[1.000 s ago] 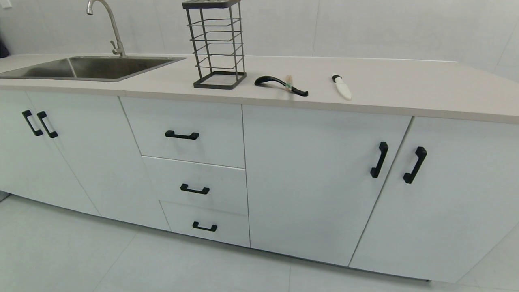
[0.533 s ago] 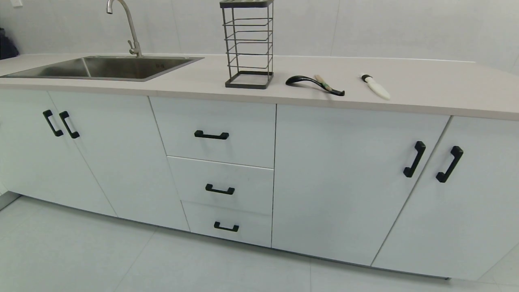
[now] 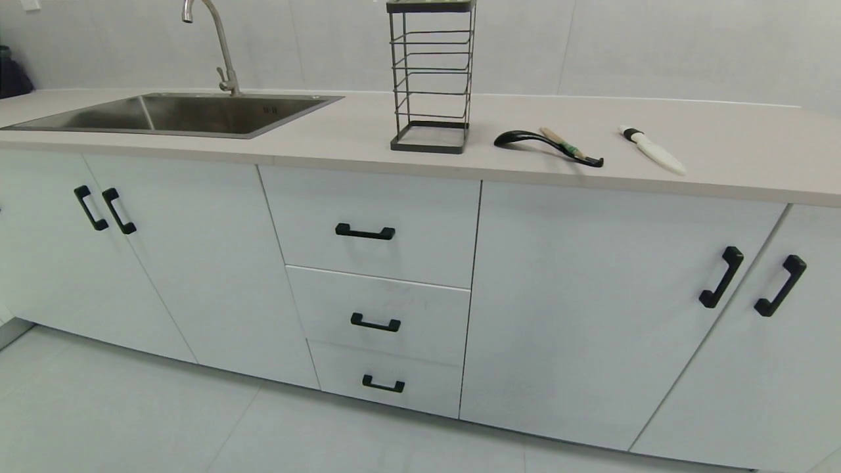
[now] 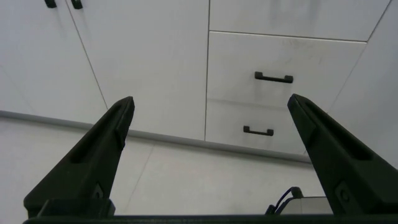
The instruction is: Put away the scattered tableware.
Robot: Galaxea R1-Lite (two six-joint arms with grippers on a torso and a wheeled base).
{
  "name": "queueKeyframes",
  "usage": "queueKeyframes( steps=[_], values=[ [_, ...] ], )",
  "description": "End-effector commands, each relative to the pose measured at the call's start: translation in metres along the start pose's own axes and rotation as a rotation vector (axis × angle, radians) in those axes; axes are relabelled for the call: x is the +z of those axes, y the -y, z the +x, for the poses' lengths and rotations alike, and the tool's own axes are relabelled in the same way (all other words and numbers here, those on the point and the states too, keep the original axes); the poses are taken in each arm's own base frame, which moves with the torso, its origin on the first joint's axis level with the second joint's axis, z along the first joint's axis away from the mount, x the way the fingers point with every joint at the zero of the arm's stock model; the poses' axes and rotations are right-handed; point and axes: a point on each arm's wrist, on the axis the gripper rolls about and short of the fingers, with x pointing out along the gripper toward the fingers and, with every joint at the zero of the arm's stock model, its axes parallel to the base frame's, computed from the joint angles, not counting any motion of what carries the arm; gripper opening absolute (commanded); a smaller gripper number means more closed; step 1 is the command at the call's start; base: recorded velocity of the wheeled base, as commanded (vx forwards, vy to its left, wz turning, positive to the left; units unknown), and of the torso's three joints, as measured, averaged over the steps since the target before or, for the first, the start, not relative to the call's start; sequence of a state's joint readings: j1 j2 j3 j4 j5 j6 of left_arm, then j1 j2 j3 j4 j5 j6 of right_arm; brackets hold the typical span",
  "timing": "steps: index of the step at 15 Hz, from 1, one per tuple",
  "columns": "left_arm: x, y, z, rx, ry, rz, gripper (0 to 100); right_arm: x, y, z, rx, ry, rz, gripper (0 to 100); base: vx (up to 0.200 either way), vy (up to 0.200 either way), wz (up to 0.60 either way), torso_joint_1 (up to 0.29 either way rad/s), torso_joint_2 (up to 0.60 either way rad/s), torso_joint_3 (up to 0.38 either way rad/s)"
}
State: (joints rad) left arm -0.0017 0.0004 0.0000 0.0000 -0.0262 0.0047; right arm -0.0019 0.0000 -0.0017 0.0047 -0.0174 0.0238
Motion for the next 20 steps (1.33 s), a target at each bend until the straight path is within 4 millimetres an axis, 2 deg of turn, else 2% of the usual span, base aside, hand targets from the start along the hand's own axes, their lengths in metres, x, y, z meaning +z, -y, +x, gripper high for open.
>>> queueKeyframes(
  steps=[1, 12, 13, 14, 15, 16, 20],
  values=[
    [0.0, 0.0, 0.0, 0.0, 0.0, 0.0, 100, 0.0, 0.0, 0.0, 0.001, -0.002, -0.001, 0, 0.2, 0.0, 0.0, 0.002, 0.0, -0.002],
    [0.0, 0.0, 0.0, -0.02, 0.002, 0.002, 100, 0.0, 0.0, 0.0, 0.001, -0.002, -0.002, 0, 0.0, 0.0, 0.0, 0.0, 0.0, 0.0],
    [0.005, 0.001, -0.001, -0.053, 0.035, 0.008, 100, 0.0, 0.0, 0.0, 0.001, -0.002, -0.002, 0, 0.0, 0.0, 0.0, 0.0, 0.0, 0.0],
    [0.043, 0.002, -0.012, -0.063, 0.221, 0.001, 100, 0.0, 0.0, 0.0, 0.001, -0.002, -0.002, 0, 0.0, 0.0, 0.0, 0.0, 0.0, 0.0],
    [0.069, 0.003, -0.015, -0.046, 0.266, 0.007, 100, 0.0, 0.0, 0.0, 0.001, -0.002, -0.002, 0, 0.0, 0.0, 0.0, 0.0, 0.0, 0.0],
    [0.085, 0.004, -0.014, -0.053, 0.268, 0.026, 100, 0.0, 0.0, 0.0, 0.001, -0.002, -0.002, 0, 0.0, 0.0, 0.0, 0.0, 0.0, 0.0],
    [0.082, 0.004, 0.0, -0.128, 0.17, 0.047, 100, 0.0, 0.0, 0.0, 0.001, -0.002, -0.002, 0, 0.0, 0.0, 0.0, 0.0, 0.0, 0.0]
  ],
)
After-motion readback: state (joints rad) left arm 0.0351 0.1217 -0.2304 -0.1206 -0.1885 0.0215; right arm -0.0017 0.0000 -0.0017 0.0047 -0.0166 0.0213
